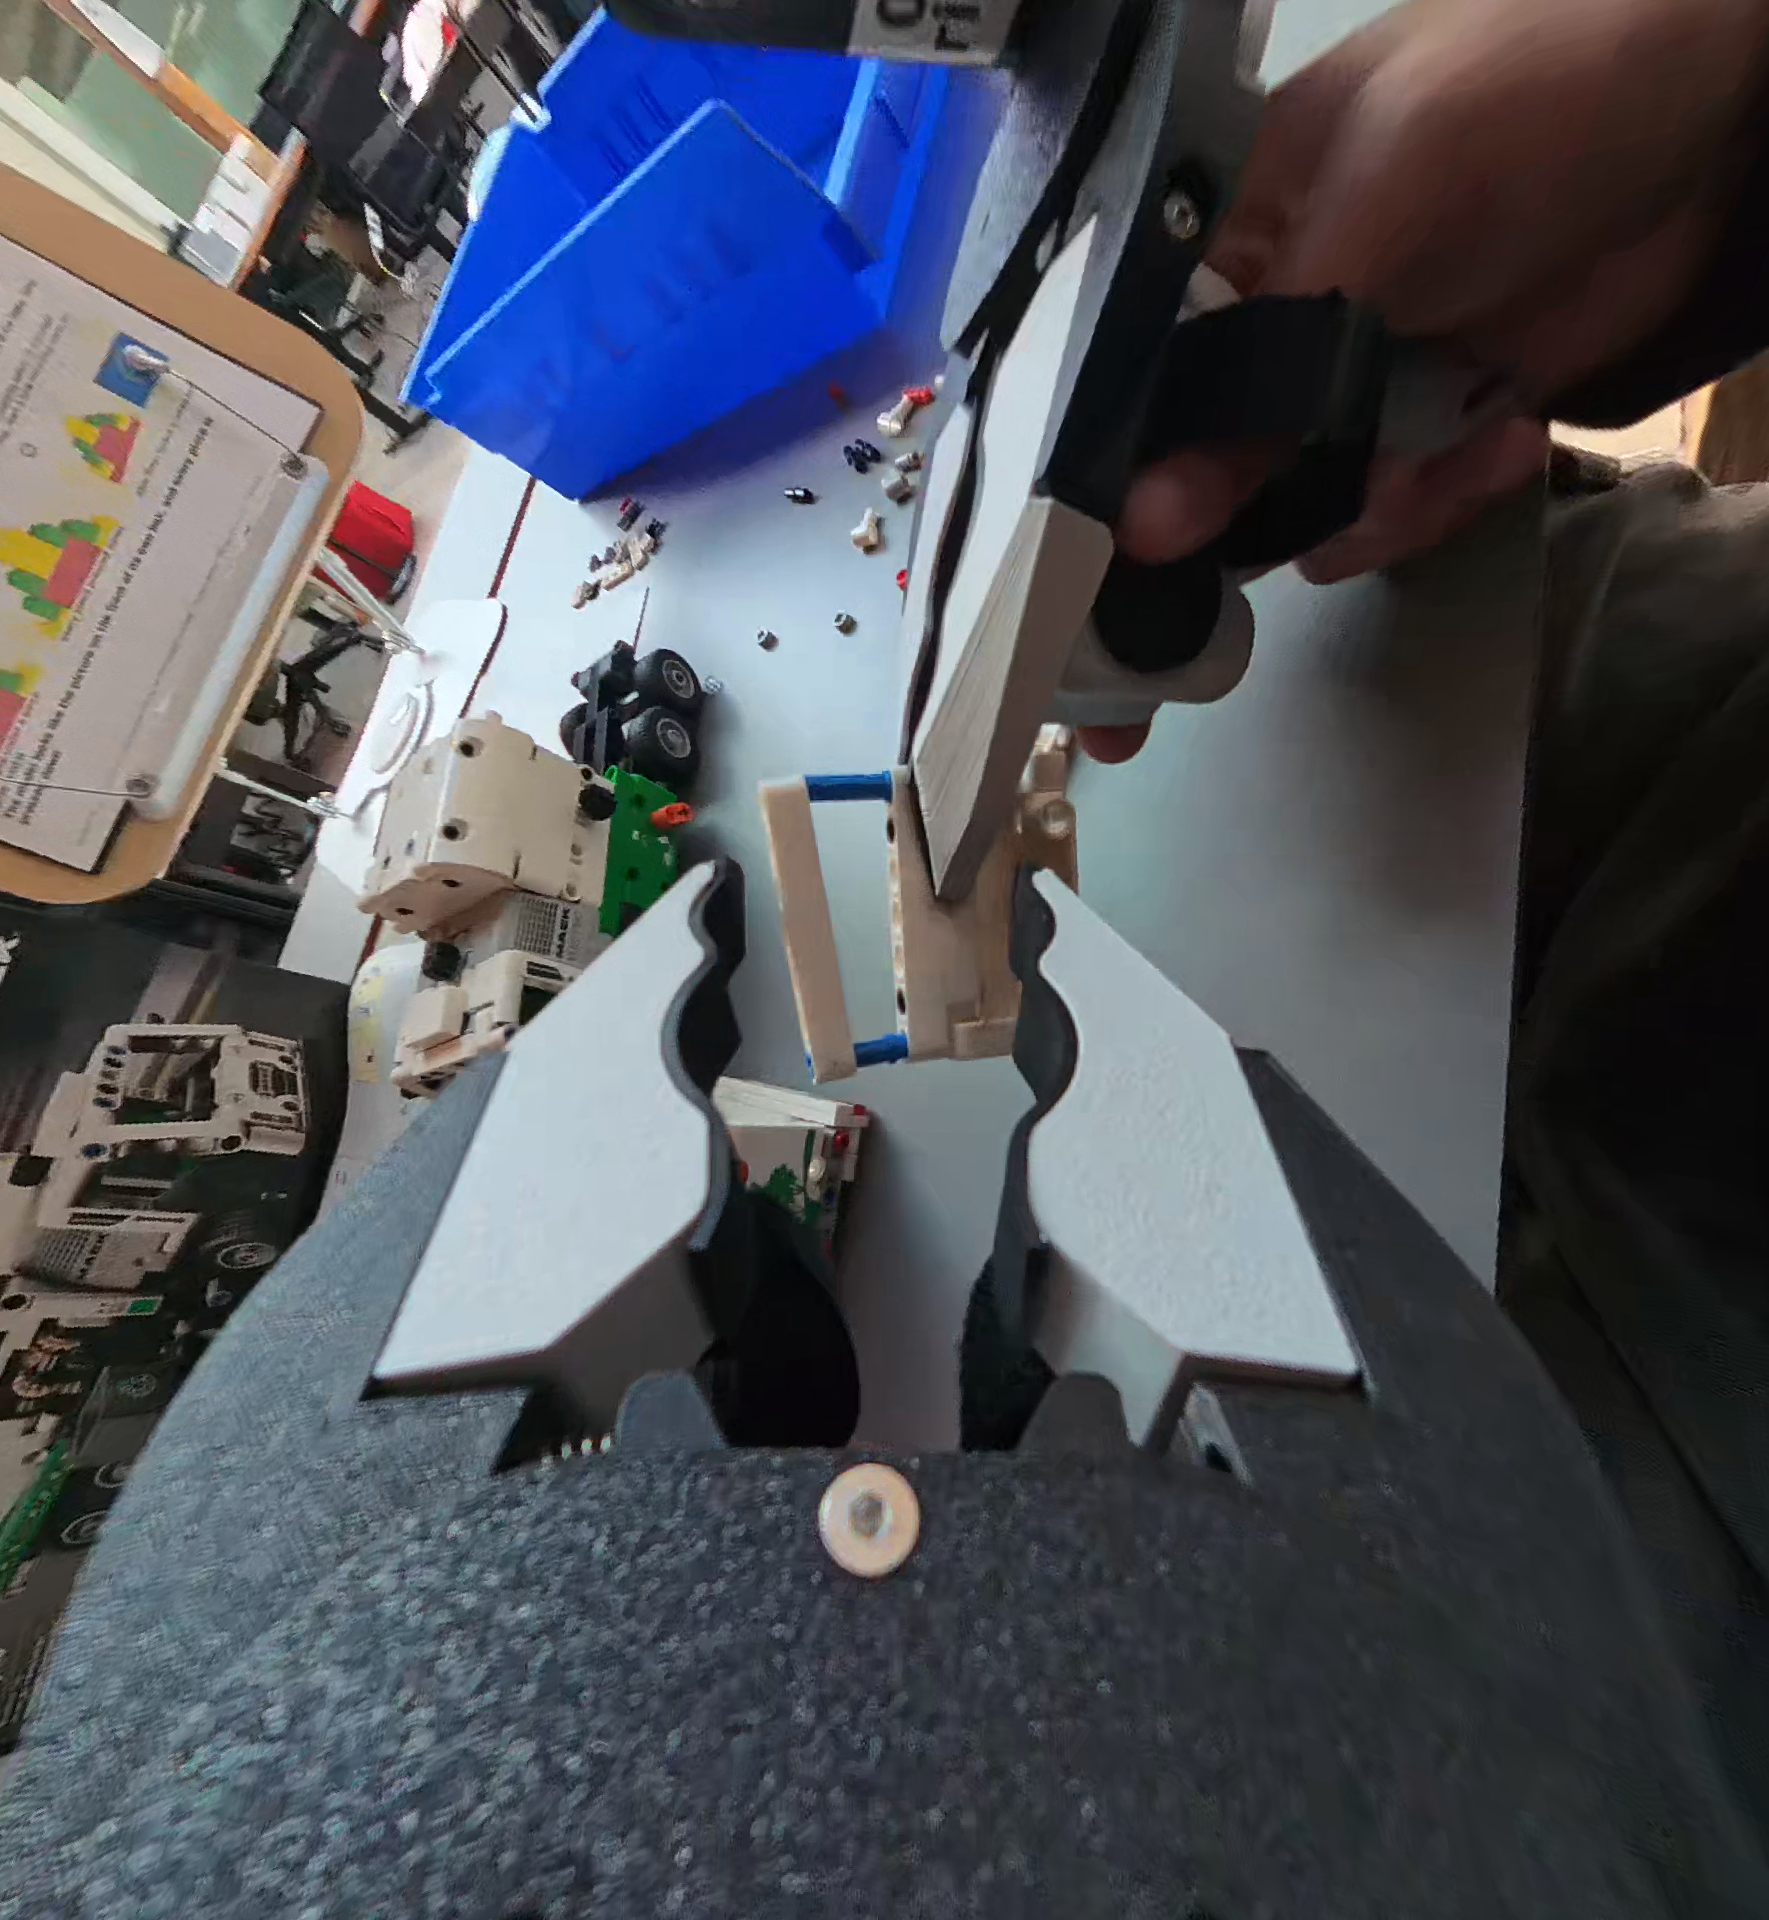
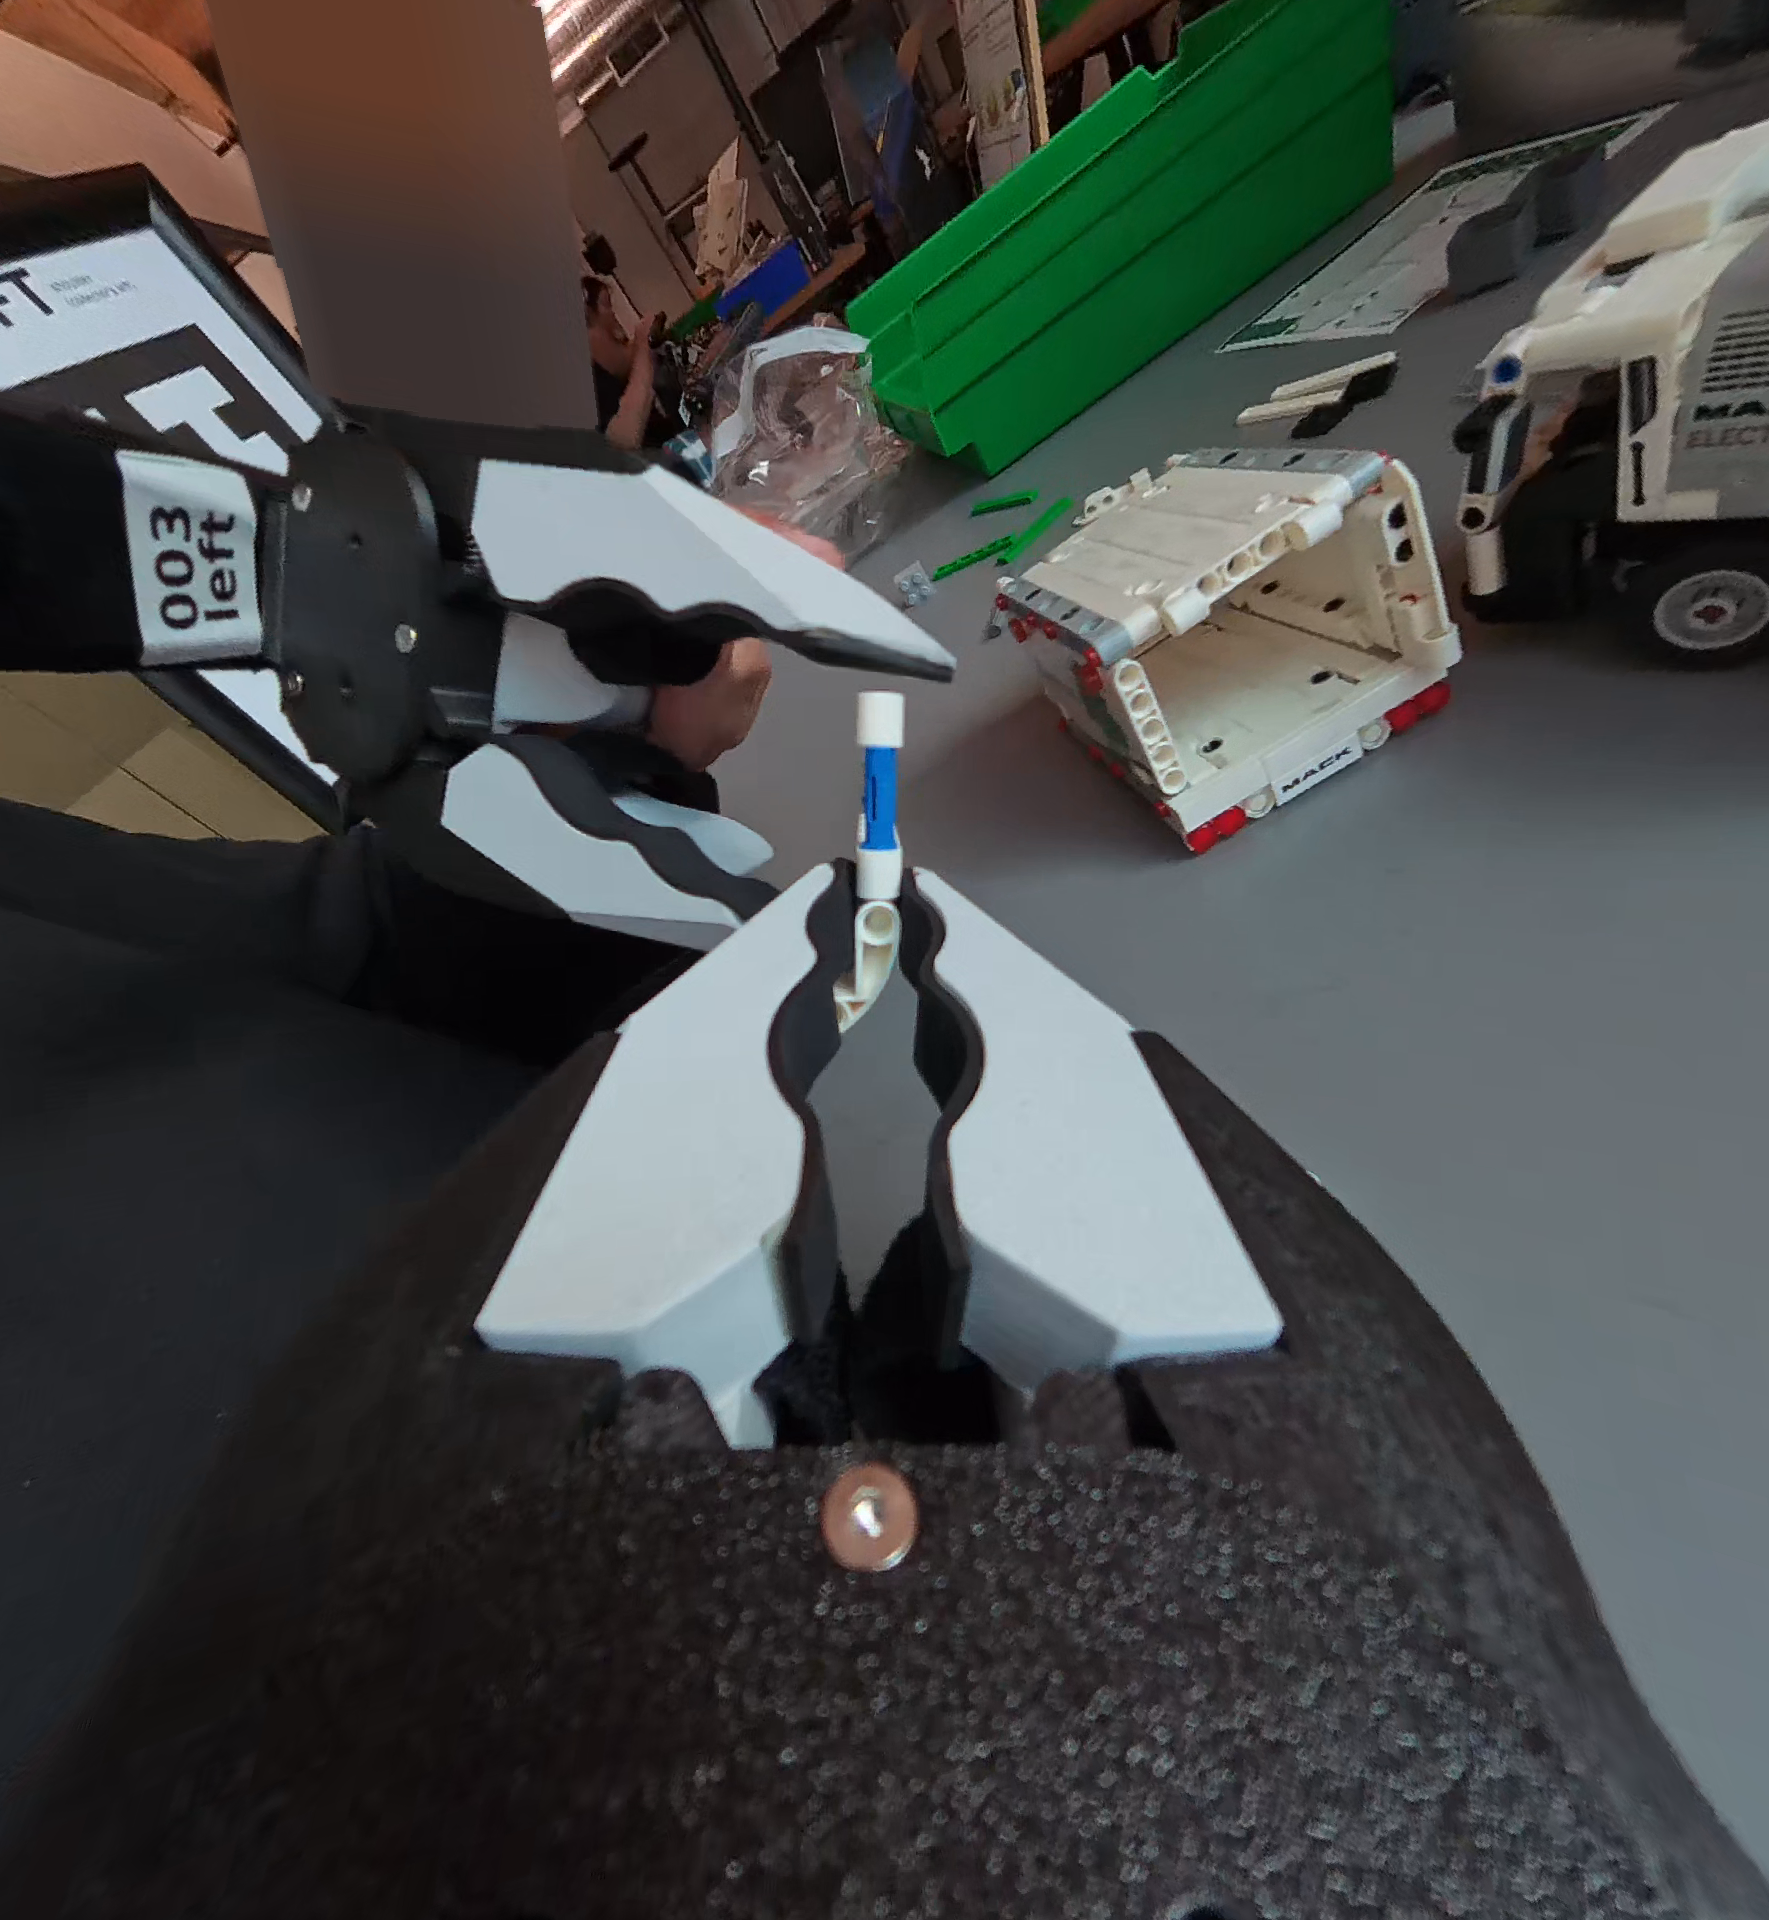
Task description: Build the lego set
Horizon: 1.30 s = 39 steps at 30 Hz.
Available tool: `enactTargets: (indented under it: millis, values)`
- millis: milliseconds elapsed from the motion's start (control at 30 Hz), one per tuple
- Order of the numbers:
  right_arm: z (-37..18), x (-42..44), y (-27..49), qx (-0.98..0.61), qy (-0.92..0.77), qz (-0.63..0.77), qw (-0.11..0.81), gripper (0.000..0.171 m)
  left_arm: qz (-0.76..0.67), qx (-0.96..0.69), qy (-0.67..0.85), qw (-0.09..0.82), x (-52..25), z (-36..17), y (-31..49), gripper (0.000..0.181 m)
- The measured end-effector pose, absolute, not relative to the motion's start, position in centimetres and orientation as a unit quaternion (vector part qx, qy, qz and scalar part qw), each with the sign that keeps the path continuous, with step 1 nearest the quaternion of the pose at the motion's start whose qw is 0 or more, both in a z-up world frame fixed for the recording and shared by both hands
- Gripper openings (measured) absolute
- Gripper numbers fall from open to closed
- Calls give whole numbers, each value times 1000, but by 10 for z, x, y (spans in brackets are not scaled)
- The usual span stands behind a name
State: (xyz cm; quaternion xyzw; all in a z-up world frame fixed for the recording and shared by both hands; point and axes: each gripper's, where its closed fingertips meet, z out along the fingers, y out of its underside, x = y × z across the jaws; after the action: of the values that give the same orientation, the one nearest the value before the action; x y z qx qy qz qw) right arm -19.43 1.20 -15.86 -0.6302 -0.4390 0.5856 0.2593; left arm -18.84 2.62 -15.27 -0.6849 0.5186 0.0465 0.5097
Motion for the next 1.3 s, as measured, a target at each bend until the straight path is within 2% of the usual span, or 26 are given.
enactTargets:
  millis: [100, 600, 833, 900, 933, 967, 1167, 1300]
  values:
    - [-158, -192, 10, -631, -465, 555, 277, 6, 39, -681, 536, 497, -182, -153, 25, 39]
    - [-180, -186, 15, -639, -524, 475, 303, 6, 111, -661, 578, 466, -178, -173, 30, 38]
    - [-171, -180, 3, -544, -668, 330, 387, 6, -147, -676, 526, 494, -172, -152, 8, 30]
    - [-171, -178, -2, -521, -700, 288, 396, 6, -166, -663, 542, 489, -168, -155, 1, 20]
    - [-172, -176, -1, -517, -709, 270, 397, 6, -172, -656, 550, 487, -165, -158, -3, 8]
    - [-172, -174, 0, -516, -711, 259, 402, 7, -173, -653, 547, 494, -163, -158, -3, 6]
    - [-142, -166, 0, -482, -645, 345, 482, 15, -333, -643, 459, 514, -157, -137, -6, 5]
    - [-130, -166, -1, -474, -619, 392, 489, 15, -428, -637, 398, 502, -155, -128, -5, 5]
